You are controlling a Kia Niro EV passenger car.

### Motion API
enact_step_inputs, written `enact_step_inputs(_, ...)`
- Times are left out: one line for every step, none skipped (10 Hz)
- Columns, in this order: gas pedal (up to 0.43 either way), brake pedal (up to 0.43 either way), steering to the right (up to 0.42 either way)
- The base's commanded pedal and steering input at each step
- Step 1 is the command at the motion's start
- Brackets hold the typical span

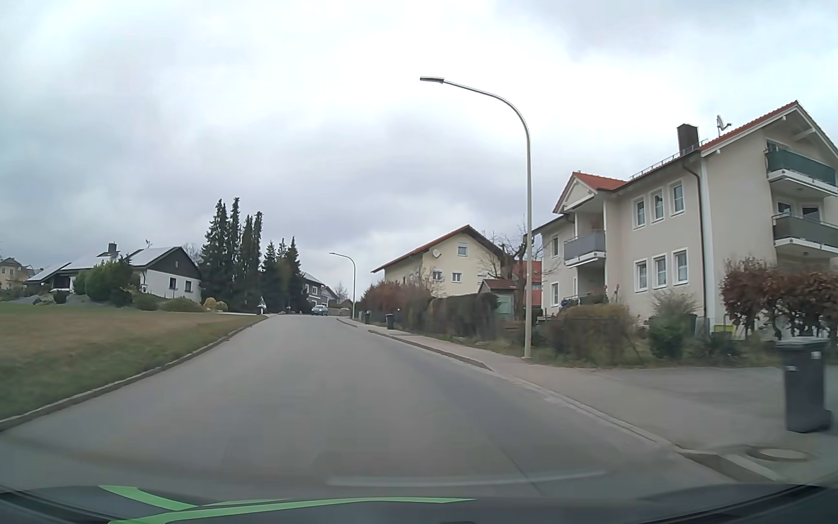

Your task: Follow the waypoints while adhering to traffic rules and regulations

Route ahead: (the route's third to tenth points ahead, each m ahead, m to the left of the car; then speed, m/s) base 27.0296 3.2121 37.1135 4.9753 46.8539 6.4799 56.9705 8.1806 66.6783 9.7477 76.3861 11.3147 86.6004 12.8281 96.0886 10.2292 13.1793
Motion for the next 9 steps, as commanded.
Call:
enact_step_inputs(0.22,0.0,-0.045)
enact_step_inputs(0.22,0.0,-0.045)
enact_step_inputs(0.22,0.0,-0.045)
enact_step_inputs(0.22,0.0,-0.044)
enact_step_inputs(0.22,0.0,-0.044)
enact_step_inputs(0.22,0.0,-0.044)
enact_step_inputs(0.22,0.0,-0.043)
enact_step_inputs(0.22,0.0,-0.043)
enact_step_inputs(0.22,0.0,-0.041)
